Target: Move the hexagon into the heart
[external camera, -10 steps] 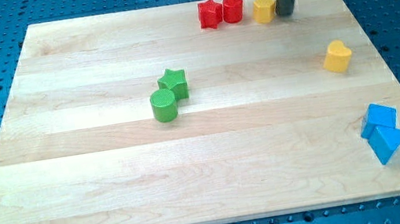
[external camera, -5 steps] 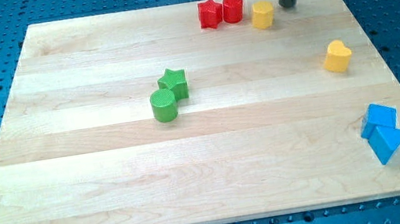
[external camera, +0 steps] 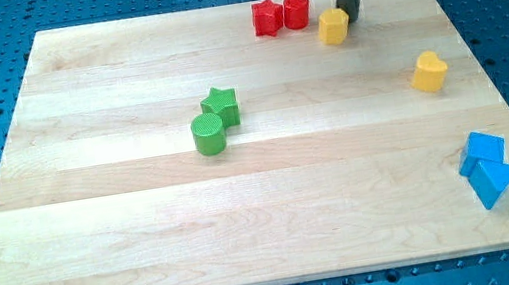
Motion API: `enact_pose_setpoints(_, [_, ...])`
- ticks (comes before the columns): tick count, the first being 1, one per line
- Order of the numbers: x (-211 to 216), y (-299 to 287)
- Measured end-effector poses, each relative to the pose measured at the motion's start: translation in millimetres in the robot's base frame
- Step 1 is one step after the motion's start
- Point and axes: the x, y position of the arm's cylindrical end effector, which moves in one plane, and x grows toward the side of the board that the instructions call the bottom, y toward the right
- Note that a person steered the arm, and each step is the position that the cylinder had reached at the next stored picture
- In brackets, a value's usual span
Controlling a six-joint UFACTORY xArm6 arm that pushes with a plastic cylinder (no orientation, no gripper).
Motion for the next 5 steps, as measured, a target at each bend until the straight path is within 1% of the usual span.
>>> enact_pose_setpoints(1, [51, -17])
enact_pose_setpoints(2, [68, -25])
enact_pose_setpoints(3, [23, -39])
enact_pose_setpoints(4, [29, -71])
enact_pose_setpoints(5, [68, -62])
